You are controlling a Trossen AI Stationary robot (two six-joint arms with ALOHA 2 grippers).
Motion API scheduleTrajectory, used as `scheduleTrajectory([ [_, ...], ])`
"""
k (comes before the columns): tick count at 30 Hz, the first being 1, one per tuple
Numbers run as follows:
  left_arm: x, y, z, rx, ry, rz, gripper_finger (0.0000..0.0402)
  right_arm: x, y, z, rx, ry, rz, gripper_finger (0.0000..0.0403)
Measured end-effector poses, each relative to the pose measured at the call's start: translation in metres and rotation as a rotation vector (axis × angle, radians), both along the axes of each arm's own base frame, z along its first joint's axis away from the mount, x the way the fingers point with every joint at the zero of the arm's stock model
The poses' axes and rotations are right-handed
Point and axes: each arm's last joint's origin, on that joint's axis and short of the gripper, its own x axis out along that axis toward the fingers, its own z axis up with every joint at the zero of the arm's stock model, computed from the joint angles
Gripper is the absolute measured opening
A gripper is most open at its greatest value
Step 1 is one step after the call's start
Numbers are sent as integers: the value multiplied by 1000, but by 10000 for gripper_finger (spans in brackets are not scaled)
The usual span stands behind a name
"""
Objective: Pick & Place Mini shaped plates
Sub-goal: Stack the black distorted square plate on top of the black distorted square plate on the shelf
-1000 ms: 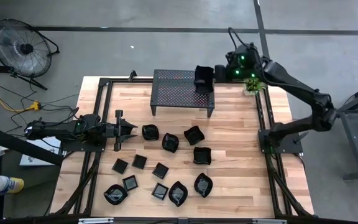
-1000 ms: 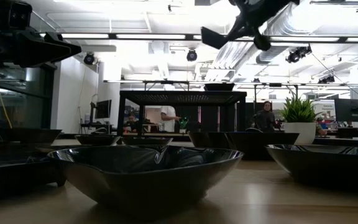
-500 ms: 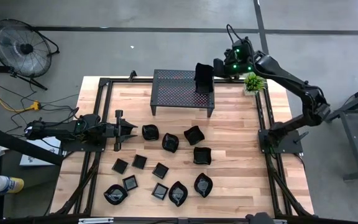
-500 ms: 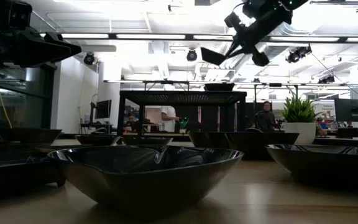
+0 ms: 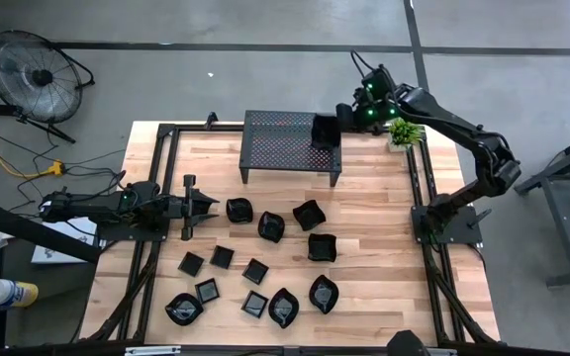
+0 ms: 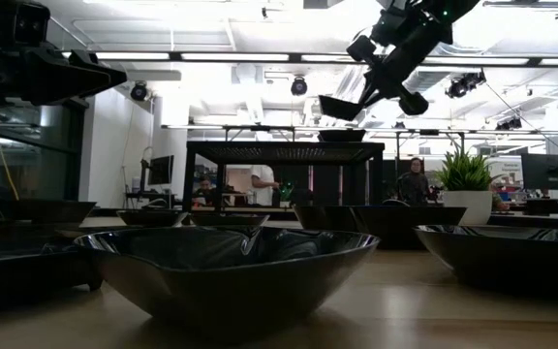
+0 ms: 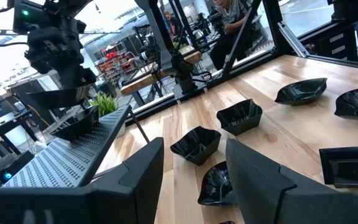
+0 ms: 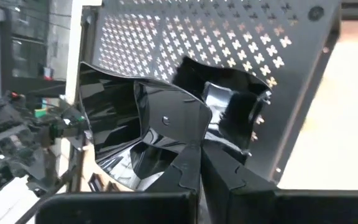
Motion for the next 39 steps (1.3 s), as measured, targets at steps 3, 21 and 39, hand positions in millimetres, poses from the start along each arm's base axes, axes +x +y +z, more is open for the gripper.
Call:
scheduleTrajectory([
  [3, 0, 0, 0, 0, 0, 0, 170, -1, 1, -1, 1, 20, 6, 0],
  [21, 0, 0, 0, 0, 0, 0, 170, -3, 1, -3, -17, 69, -10, 0],
  [39, 0, 0, 0, 0, 0, 0, 170, 6, -4, -17, -1, 112, -9, 0],
])
